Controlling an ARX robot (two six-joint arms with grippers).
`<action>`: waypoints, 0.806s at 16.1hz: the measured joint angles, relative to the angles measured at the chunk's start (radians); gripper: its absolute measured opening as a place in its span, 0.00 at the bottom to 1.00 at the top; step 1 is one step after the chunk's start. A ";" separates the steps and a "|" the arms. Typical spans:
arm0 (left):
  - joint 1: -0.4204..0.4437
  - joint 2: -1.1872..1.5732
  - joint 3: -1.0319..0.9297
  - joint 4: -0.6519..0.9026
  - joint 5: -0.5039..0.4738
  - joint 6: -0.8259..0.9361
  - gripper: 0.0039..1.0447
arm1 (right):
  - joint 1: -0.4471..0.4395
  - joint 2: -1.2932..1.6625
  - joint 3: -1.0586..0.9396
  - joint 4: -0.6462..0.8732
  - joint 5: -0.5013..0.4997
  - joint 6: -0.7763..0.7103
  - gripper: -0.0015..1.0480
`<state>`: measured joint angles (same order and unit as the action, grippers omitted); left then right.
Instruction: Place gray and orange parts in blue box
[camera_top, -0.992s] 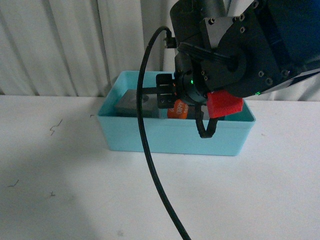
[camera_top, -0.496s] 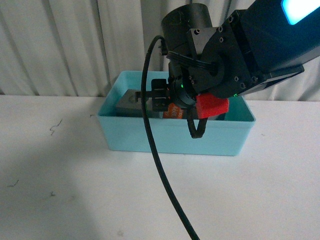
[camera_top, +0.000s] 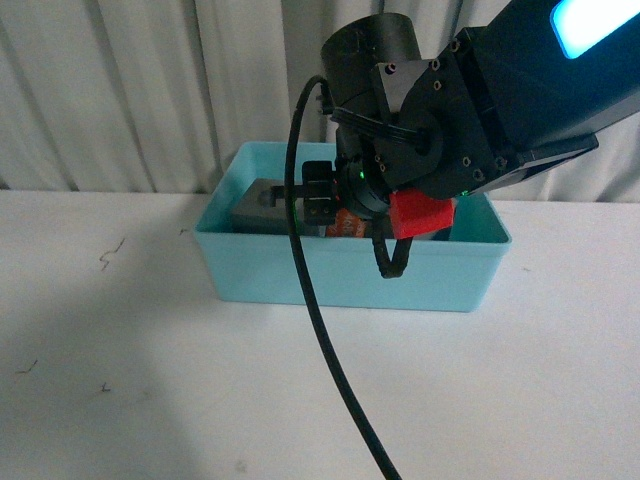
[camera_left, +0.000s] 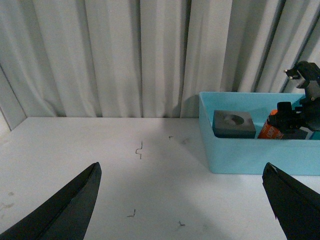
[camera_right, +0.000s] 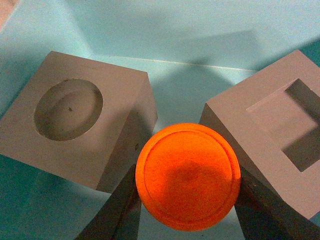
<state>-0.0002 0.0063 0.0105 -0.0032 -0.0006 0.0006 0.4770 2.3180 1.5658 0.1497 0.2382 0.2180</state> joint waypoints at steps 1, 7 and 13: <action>0.000 0.000 0.000 0.000 0.000 0.000 0.94 | 0.000 0.000 0.000 0.000 -0.001 0.000 0.50; 0.000 0.000 0.000 0.000 0.000 0.000 0.94 | 0.000 0.000 0.000 0.015 -0.011 0.000 0.93; 0.000 0.000 0.000 0.000 0.000 0.000 0.94 | 0.000 -0.245 -0.124 0.130 0.000 -0.037 0.94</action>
<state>-0.0002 0.0063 0.0105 -0.0032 -0.0006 0.0006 0.4767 2.0735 1.4422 0.2798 0.2379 0.1810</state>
